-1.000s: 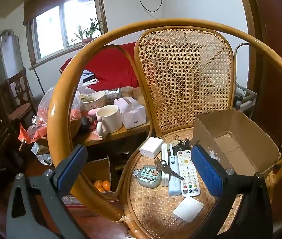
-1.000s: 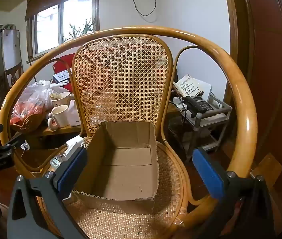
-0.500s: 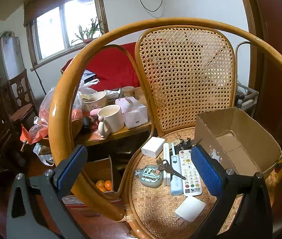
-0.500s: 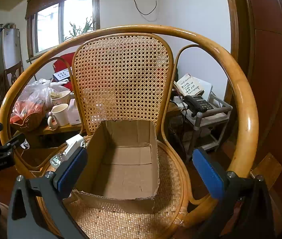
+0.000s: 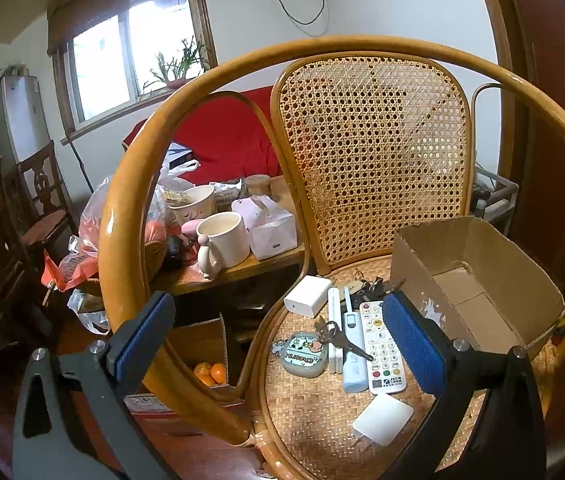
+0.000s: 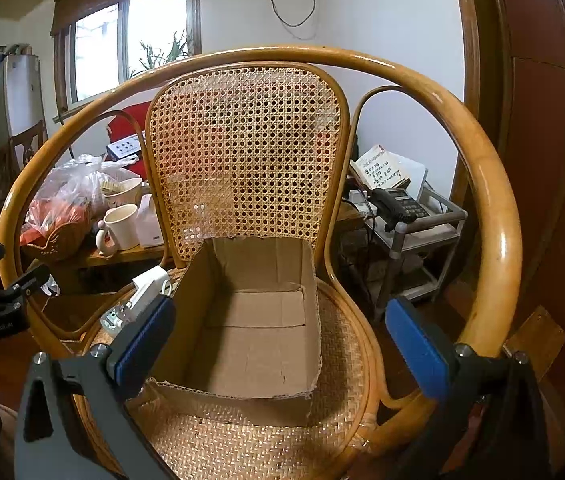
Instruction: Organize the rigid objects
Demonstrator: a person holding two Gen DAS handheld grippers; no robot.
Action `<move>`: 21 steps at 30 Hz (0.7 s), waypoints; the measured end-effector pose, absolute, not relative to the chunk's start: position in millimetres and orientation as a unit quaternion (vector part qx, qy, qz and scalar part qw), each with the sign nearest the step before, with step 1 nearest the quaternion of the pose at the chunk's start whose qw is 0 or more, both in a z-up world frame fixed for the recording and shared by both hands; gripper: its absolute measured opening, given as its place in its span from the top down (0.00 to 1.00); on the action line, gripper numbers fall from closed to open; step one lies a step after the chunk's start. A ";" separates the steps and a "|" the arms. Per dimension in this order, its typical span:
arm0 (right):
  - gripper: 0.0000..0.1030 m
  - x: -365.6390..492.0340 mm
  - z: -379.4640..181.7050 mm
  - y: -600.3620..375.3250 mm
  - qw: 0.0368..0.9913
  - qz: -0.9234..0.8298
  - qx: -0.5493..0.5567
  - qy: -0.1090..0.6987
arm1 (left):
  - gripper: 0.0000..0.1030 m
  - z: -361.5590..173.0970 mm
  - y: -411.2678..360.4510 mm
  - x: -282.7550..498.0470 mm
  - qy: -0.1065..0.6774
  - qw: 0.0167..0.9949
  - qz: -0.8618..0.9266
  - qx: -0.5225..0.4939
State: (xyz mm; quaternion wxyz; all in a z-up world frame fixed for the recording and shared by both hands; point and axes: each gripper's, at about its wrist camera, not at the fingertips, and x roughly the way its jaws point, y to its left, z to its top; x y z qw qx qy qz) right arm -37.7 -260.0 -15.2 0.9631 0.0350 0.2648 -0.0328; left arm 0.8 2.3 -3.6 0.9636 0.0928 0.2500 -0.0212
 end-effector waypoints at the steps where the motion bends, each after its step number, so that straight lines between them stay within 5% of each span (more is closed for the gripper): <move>1: 0.00 -37.7 -15.7 -259.7 0.963 -0.034 0.034 0.266 | 0.00 -3.6 2.4 0.8 0.251 0.963 -0.021 0.093; 21: 0.00 -38.3 -13.8 -262.5 0.962 -0.036 0.035 0.267 | 0.00 -3.6 1.4 0.7 0.253 0.963 -0.020 0.096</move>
